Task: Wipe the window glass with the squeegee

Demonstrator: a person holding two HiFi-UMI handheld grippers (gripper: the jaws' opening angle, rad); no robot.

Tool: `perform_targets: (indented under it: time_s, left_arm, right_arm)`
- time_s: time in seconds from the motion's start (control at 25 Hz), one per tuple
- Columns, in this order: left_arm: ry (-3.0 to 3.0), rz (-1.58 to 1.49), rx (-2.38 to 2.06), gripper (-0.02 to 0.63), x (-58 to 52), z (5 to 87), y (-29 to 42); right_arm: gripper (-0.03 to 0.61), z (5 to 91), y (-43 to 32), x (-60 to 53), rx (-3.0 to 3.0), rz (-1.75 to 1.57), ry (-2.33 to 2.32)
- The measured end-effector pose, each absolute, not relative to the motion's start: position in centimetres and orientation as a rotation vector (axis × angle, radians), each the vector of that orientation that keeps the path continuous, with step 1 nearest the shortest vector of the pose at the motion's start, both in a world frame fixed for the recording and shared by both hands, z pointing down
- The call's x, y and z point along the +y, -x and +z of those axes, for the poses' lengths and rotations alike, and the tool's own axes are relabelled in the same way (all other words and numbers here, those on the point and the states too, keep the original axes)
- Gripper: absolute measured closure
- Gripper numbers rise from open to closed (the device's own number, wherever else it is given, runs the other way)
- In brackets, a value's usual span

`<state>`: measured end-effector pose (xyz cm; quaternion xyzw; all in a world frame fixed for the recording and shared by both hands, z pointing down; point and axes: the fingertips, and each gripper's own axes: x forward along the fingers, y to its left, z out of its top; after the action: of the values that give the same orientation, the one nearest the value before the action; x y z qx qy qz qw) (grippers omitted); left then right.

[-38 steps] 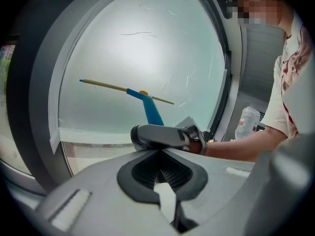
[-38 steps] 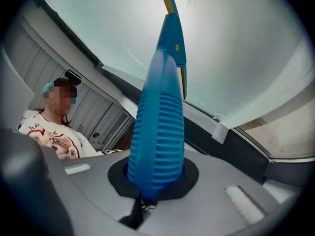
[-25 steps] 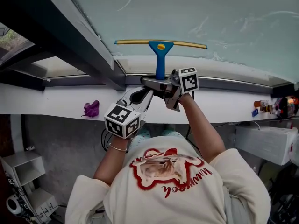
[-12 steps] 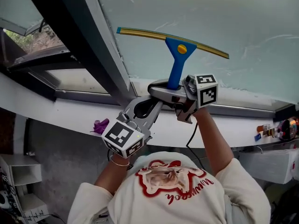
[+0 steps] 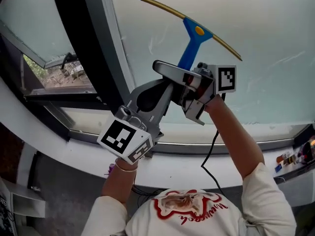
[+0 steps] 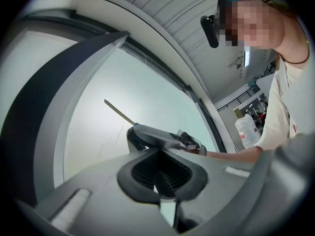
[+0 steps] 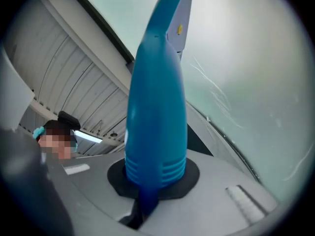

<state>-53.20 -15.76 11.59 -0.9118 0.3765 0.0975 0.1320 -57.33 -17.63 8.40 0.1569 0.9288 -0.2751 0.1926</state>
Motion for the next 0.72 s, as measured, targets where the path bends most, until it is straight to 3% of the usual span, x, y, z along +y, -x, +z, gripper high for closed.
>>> perform_targets:
  time_s: [0.28,0.56,0.72]
  left_arm:
    - [2.590,0.304,1.093,0.612,-15.5,10.4,53.9]
    - [2.478,0.375,1.093,0.612,-18.8,0.8,54.2]
    - [2.429,0.384,1.085,0.612,-19.5,-0.6,54.1]
  right_arm:
    - [0.562,8.3,58.3,-17.6,2.878,-0.557,-0.299]
    - [0.560,-0.9,59.1,-20.5,3.070,-0.400,-0.300]
    - [0.560,-2.6,59.1,-21.1,3.076,-0.383,-0.287]
